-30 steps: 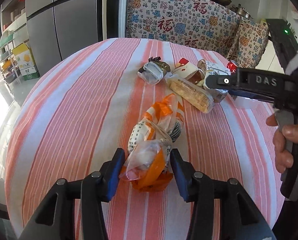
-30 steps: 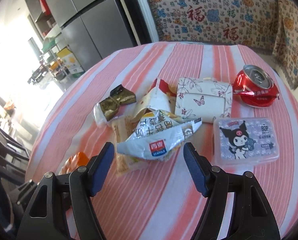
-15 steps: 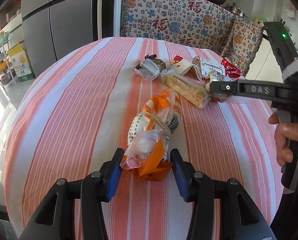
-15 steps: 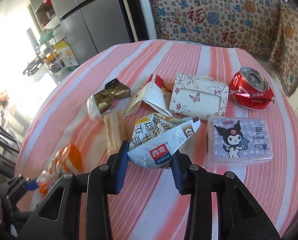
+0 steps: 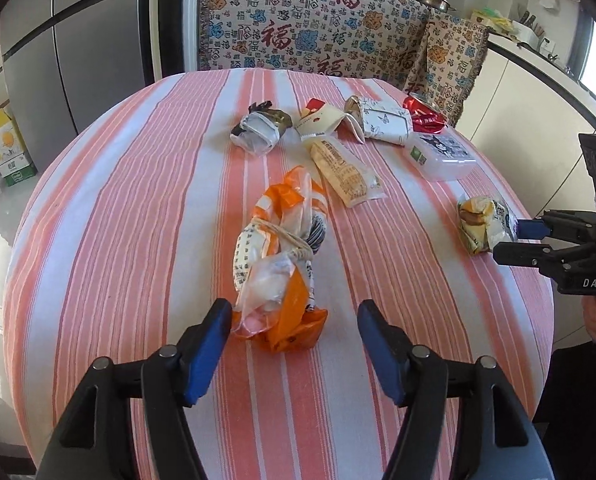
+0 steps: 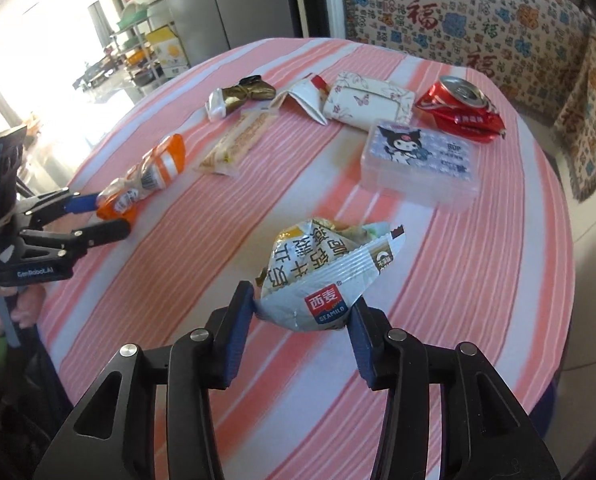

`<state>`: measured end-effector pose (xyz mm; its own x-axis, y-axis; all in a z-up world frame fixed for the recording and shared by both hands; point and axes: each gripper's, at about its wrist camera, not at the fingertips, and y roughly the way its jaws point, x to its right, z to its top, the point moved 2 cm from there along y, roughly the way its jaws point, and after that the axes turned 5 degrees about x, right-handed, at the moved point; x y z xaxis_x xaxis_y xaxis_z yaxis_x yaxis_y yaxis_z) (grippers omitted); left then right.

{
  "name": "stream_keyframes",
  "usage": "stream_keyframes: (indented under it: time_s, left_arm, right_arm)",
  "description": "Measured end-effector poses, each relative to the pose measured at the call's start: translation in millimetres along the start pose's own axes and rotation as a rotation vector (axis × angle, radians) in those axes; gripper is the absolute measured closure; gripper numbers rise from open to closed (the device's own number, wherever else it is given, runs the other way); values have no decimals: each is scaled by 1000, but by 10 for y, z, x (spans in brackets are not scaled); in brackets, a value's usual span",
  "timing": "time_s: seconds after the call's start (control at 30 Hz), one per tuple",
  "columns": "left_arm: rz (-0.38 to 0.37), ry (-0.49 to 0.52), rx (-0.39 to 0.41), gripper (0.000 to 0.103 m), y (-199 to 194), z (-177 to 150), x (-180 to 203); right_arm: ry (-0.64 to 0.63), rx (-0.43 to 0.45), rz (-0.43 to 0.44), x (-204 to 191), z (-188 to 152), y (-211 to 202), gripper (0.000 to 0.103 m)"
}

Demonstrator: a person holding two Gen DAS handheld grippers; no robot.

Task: Collect trash
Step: 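Grasp the white Xi Mai wrapper with the right gripper while the left holds the bread bag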

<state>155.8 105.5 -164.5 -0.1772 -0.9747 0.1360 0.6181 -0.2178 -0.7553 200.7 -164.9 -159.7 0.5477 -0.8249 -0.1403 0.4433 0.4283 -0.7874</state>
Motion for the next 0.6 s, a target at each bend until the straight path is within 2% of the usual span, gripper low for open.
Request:
stream_keyframes:
  time_s: [0.2, 0.47, 0.53, 0.57, 0.6]
  left_arm:
    - [-31, -2, -18, 36, 56, 107, -12]
    - [-37, -15, -66, 36, 263, 223, -91]
    - [-35, -10, -69, 38, 262, 230, -81]
    - [-29, -9, -68, 42, 258, 233, -80]
    - [-25, -7, -71, 59, 257, 230, -75]
  right_arm:
    - [85, 30, -3, -10, 36, -112, 24]
    - [204, 15, -60, 49, 112, 77, 24]
    - [219, 4, -61, 81, 106, 104, 36]
    - [217, -4, -61, 90, 98, 110, 52]
    - [216, -6, -59, 97, 89, 105, 60]
